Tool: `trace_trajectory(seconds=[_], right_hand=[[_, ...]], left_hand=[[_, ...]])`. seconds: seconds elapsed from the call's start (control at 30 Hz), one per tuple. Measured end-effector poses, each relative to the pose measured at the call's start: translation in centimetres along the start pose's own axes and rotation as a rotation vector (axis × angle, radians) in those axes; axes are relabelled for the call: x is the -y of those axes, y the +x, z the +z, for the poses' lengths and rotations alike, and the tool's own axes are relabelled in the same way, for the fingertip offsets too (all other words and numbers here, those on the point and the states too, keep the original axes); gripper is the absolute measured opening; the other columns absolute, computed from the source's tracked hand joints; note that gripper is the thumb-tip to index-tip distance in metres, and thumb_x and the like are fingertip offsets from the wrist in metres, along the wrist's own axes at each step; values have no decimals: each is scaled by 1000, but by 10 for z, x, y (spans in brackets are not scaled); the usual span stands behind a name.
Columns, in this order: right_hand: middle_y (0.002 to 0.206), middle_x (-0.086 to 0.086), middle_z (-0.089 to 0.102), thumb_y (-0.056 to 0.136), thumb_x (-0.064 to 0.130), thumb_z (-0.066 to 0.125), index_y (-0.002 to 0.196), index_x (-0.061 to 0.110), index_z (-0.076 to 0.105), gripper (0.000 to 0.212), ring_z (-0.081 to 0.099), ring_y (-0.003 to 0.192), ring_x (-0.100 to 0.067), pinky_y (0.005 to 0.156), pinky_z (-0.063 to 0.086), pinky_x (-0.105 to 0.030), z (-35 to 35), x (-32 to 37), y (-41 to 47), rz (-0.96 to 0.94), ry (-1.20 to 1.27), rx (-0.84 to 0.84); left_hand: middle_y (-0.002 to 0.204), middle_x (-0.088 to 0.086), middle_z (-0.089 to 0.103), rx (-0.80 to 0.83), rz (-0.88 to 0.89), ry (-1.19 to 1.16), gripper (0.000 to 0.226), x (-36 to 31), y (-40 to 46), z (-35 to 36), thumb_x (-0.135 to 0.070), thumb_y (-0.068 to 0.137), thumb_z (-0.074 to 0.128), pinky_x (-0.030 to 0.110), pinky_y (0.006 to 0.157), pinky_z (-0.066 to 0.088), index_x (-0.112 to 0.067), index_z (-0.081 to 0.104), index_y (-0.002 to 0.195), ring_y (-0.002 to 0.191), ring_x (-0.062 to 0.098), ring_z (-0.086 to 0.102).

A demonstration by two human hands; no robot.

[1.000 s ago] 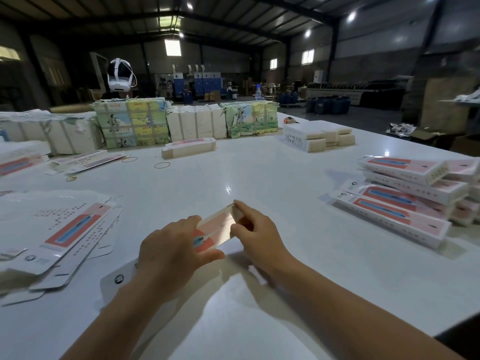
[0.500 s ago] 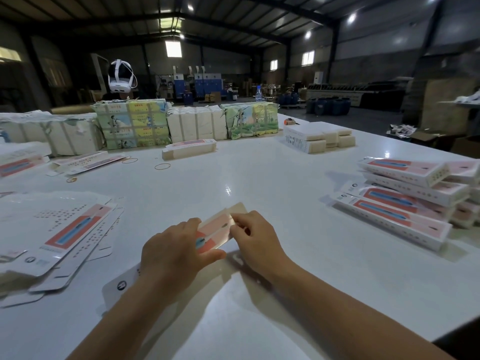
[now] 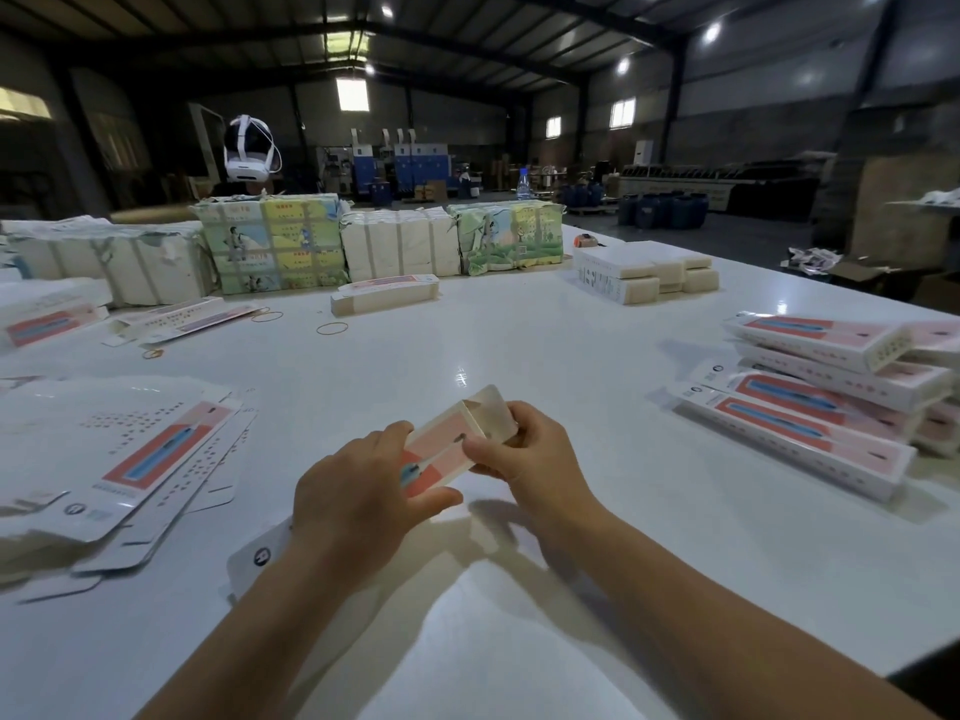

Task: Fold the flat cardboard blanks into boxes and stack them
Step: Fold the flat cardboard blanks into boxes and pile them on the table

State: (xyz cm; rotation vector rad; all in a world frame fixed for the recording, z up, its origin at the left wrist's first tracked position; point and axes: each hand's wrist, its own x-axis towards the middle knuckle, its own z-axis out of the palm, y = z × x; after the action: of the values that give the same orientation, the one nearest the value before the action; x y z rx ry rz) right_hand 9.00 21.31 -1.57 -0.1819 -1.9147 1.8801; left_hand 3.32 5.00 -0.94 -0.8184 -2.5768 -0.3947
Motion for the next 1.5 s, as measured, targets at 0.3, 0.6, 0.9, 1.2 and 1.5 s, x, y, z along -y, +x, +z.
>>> trace_trajectory(seconds=[0.3,0.6,0.9,1.2,1.5], right_hand=[[100,-8,65,100,18,41,125,10,53,29,58,81,-23,72,43,-26,17,1,-15,-530,-805,-39],[104,-1,73,95,12,54,113,11,70,25,66,102,-22,97,51,-40,6,14,-8,17,-19,39],[94,-7,75,87,-5,57,93,17,73,28,71,91,-23,84,57,-32,-1,16,-3,50,171,29],[88,-7,75,85,-9,53,87,16,74,32,72,85,-22,80,59,-35,-2,20,-3,147,166,-34],[77,3,67,86,3,58,65,43,72,47,60,70,-4,64,48,-18,0,18,-7,-42,-138,-106]], left_hand=[[99,-9,62,-60,-7,50,58,-3,2,-3,-73,76,49,24,60,41,-27,48,112,80,14,57],[80,9,68,-124,115,46,69,1,1,-3,-50,58,84,32,50,48,-5,64,106,62,28,63],[77,7,69,-244,183,62,74,3,0,1,-48,47,89,31,44,50,-5,66,102,57,25,64],[84,12,70,-276,220,74,73,-4,-3,-5,-49,50,85,34,54,54,-2,67,103,63,28,66],[86,14,70,-280,272,233,77,-3,0,-8,-49,45,89,34,57,54,0,68,101,65,30,66]])
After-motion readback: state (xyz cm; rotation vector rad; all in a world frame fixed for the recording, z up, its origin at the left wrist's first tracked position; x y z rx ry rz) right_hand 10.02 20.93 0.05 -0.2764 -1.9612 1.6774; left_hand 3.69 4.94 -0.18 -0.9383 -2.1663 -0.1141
